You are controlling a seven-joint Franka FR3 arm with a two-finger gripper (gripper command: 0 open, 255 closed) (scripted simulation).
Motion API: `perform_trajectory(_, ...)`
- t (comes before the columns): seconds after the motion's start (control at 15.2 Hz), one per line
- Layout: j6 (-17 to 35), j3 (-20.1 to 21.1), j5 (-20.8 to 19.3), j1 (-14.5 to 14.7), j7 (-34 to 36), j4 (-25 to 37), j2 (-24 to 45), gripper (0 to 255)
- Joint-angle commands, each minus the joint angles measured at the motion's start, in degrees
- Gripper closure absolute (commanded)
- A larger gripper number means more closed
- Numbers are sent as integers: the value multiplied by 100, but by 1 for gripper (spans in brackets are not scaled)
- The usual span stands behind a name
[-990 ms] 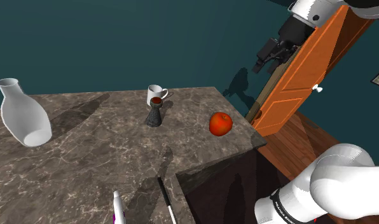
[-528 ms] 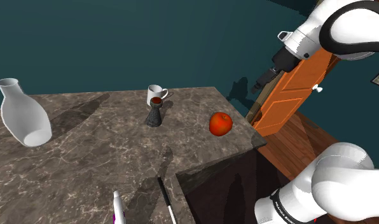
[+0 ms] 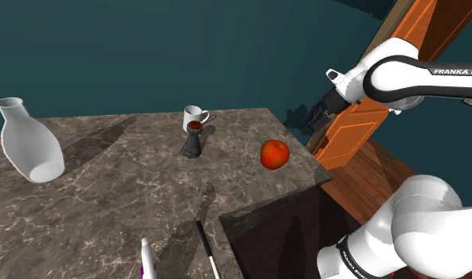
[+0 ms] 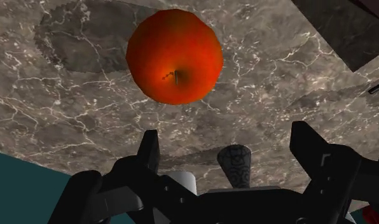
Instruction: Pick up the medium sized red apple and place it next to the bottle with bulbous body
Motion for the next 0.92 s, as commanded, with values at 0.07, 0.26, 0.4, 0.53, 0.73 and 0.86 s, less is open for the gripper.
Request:
perform_trajectory(0.07,714,-809,15,511,-1130,-59,502,0)
perform_trajectory(0.26,1338,-1840,244,1354,-2353,79,1103,0)
perform_trajectory(0.4,1514,-2068,328,1587,-2549,89,1252,0)
perform_trajectory(0.53,1720,-2216,428,1779,-2622,57,1405,0)
perform_trajectory(0.73,2027,-2475,612,2118,-2753,22,1639,0)
perform_trajectory(0.86,2187,-2636,724,2327,-2833,10,1762,0)
